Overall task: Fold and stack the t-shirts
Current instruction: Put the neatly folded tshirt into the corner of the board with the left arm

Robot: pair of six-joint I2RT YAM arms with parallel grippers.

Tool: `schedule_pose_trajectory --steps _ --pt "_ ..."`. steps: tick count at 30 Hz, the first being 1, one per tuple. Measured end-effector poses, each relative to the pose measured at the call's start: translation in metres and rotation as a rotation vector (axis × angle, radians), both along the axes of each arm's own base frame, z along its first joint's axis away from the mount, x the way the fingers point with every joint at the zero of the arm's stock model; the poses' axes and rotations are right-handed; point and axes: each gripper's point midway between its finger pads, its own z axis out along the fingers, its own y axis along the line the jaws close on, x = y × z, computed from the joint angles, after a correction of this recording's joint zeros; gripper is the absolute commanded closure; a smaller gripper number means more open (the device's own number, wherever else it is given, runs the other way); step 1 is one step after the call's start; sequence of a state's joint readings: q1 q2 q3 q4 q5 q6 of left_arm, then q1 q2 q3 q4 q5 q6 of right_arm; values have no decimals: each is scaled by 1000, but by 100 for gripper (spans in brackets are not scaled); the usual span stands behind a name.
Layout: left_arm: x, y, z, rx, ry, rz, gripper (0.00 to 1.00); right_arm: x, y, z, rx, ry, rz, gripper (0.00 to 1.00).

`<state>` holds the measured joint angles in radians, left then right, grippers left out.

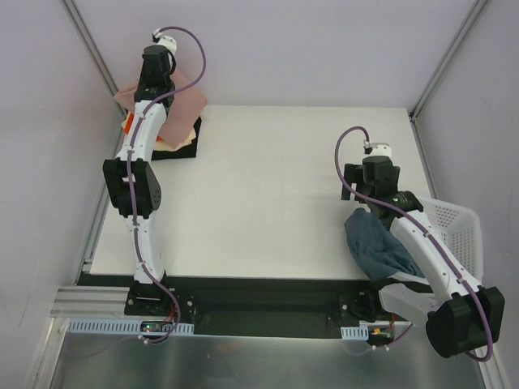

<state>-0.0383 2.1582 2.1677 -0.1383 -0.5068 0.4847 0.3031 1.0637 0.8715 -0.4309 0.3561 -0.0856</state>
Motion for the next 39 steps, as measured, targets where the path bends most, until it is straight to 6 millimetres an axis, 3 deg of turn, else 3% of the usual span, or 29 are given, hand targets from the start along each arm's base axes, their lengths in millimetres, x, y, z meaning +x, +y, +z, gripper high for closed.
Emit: schedule_pose_trajectory --steps 5,15,25,28,32,33,35,36,39 --pt "4 9 -4 -12 -28 34 100 4 1 -2 -6 13 -3 3" --pt "17 55 -47 -59 -16 95 100 12 4 -4 -6 45 -6 3" --pt "40 80 -98 -119 -17 116 100 20 9 -4 6 76 -15 3" --pt "44 88 -108 -131 -21 129 90 24 12 -4 12 82 -14 3" --pt "47 96 -115 -130 -30 149 62 28 14 -6 19 95 -18 3" --pt "47 96 -115 -131 -35 151 47 29 15 -6 19 97 -18 3" --pt "47 98 -113 -127 -44 160 39 30 15 -7 18 102 -18 3" --pt "47 99 -110 -125 -56 170 28 31 15 -7 18 102 -18 3" --pt "47 102 -104 -128 -85 193 10 30 15 -7 17 104 -21 3"
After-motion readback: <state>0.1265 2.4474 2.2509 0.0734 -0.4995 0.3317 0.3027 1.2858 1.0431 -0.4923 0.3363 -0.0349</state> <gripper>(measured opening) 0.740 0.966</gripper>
